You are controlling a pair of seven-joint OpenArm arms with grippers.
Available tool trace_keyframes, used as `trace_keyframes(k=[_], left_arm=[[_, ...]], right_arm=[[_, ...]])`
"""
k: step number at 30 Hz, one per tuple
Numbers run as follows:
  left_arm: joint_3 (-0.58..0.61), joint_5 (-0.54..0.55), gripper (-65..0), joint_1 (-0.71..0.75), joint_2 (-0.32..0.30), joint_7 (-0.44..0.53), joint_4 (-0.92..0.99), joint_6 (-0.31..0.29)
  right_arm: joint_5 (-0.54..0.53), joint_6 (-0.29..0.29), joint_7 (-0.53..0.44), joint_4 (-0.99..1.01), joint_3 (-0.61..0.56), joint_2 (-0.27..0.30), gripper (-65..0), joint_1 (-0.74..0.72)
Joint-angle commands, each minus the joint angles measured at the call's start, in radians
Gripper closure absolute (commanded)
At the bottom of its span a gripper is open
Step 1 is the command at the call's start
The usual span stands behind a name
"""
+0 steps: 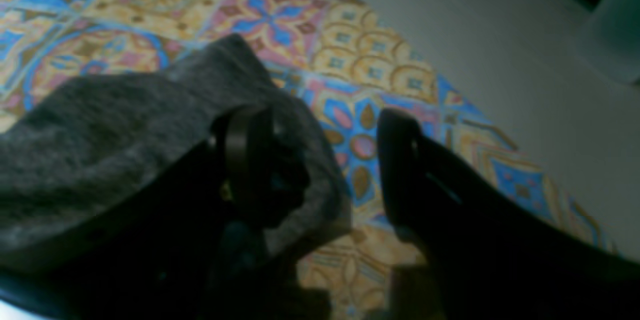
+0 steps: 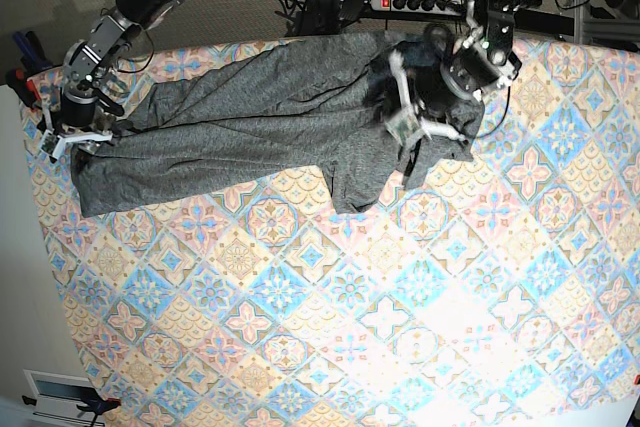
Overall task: Layout the t-shirt on the table in an organized manner, then fold the t-shirt properly
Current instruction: 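Regrasp the shirt fabric with the left gripper near its end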
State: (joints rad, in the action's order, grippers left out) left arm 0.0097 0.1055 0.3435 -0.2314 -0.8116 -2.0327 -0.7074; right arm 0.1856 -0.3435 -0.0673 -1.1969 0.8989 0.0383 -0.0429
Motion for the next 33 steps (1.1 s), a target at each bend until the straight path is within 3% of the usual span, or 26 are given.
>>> trace_keyframes(k=[1,5,8,14,21,28,33], left_arm=[[-0.003,0.006,-10.9,0.01,-0.018,0.014,-0.018,0.009],[-0.092,0.023,-10.9,0.035,-0.009,0.022,-0.018,0.009],[-0.169,0.082,-10.9,-0.017,0.051,0.019,-0.018,0.009],[-0.192,0.115,-10.5,-0.154,0.181,0.013,-0.01,0.009],[-0.327,0.092,-10.9,-0.228,0.28,-0.139,0.08,0.009],[-0.422,0.026,-11.2,-0.274,0.297,-0.173,0.091,0.009],[-0.339,-0.097,-20.6,-0.286,0.295,-0.173,0.099,0.009]], right_arm=[[-0.008,-0.002,-0.029,-0.018,-0.001,0.016,-32.3,-0.013],[-0.008,-0.002,-0.029,-0.014,-0.001,0.016,-32.3,-0.012],[-0.008,-0.002,-0.029,-0.014,-0.002,0.016,-32.2,-0.012],[-0.008,-0.002,-0.029,-0.014,-0.004,0.016,-32.1,-0.012],[-0.008,-0.002,-0.029,-0.013,-0.004,0.016,-32.1,-0.012],[-0.008,-0.002,-0.029,-0.013,-0.004,0.016,-32.1,-0.012],[-0.007,-0.002,-0.029,-0.013,-0.005,0.016,-32.1,-0.012]])
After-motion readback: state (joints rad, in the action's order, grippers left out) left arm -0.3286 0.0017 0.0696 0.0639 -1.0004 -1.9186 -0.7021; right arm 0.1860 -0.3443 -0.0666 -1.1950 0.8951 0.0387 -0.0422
